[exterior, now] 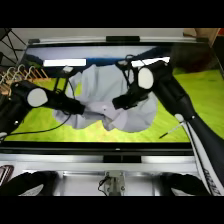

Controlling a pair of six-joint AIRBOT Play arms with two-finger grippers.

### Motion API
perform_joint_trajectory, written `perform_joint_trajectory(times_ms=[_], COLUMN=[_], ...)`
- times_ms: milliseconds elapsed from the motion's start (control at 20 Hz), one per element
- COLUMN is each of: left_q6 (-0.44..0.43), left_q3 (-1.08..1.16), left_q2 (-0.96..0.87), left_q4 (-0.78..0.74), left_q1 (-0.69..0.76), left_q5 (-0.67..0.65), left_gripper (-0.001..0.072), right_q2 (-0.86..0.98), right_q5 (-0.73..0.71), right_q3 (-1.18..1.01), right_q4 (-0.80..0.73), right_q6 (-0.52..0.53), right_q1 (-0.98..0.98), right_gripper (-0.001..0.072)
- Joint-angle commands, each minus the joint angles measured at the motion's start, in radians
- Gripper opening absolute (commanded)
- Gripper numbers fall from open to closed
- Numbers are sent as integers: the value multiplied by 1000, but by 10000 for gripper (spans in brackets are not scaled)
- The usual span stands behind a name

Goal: Fold the shirts.

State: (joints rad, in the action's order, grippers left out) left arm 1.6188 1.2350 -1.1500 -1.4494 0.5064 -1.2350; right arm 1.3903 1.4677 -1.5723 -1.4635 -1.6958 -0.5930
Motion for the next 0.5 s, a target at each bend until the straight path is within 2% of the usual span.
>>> perform_joint_trajectory(times_ms=[0,100,200,300,350,450], left_q6=[-113,-115,-114,-114,-114,-114], left_q3=[10,11,10,-2,-15,-32], left_q2=[25,26,25,24,20,14], left_q4=[323,311,250,203,179,110], left_q1=[1,-12,-34,-55,-64,-79], left_q5=[-158,-165,-192,-165,-144,-122], left_gripper=[61,61,61,70,164,597], right_q2=[-21,0,13,14,14,14], right_q5=[128,95,43,-29,-60,-95], right_q3=[10,13,13,13,13,13], right_q4=[-250,-329,-305,-259,-216,-169], right_q6=[-83,-149,-209,-244,-259,-274], right_q1=[-121,-179,-203,-214,-214,-214], right_gripper=[94,95,95,95,95,95])
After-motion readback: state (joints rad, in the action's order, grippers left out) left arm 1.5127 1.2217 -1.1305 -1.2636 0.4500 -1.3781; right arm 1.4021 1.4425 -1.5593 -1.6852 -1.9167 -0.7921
